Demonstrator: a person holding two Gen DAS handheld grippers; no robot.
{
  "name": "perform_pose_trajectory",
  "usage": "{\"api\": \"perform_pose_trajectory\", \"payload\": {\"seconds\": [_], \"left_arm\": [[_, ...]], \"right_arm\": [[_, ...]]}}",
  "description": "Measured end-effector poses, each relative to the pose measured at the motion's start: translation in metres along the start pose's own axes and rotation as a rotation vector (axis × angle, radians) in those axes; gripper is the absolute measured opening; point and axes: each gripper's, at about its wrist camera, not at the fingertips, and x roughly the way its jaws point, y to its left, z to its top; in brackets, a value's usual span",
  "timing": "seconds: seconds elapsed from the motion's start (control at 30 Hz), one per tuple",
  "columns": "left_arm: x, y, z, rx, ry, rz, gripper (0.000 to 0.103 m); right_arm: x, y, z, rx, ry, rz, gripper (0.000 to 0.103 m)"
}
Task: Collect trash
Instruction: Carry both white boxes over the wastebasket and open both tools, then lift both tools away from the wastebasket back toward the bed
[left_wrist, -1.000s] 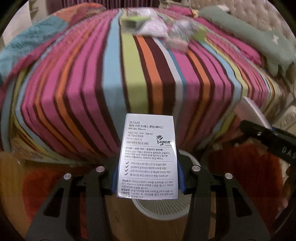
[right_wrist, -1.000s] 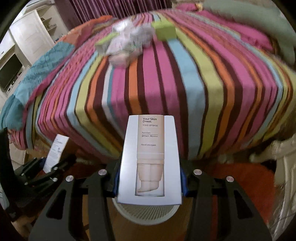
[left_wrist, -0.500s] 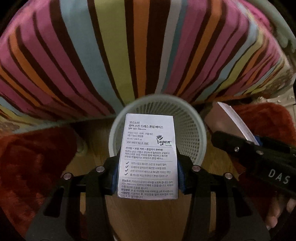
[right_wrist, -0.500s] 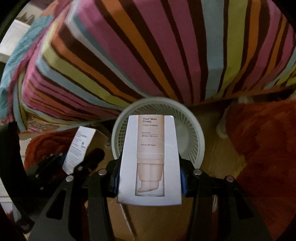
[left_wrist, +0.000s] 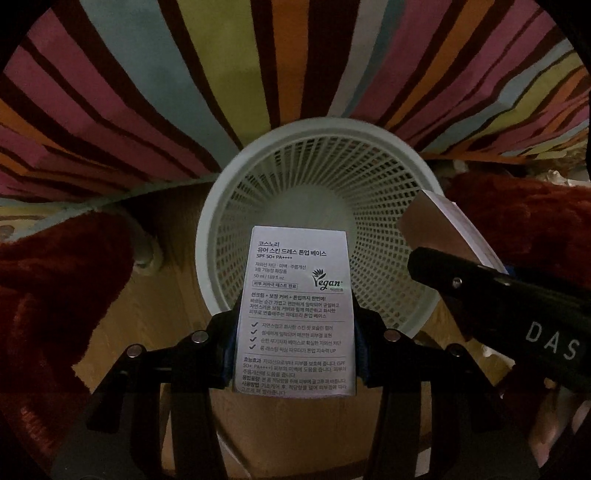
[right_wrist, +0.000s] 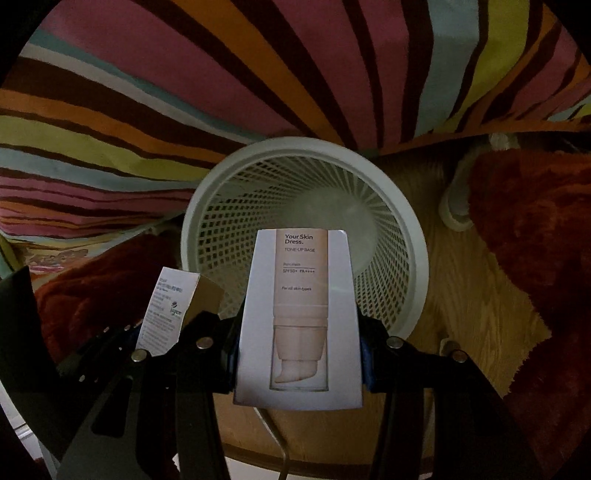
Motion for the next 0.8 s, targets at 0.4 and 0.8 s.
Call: {"api": "perform_pose_trajectory", "payload": {"seconds": [0.4, 0.8], "left_arm": [[0.015, 0.012, 0.006, -0.075, 0.022, -0.022, 0.084], [0.007, 0.018, 0.005, -0.084, -0.014, 0.009, 0.084]], "right_arm": [[0.006, -0.014, 0.001, 0.138, -0.001, -0.011, 0.080], [-0.007, -0.018, 0.001, 0.132, -0.051, -0.022, 0.080]]}}
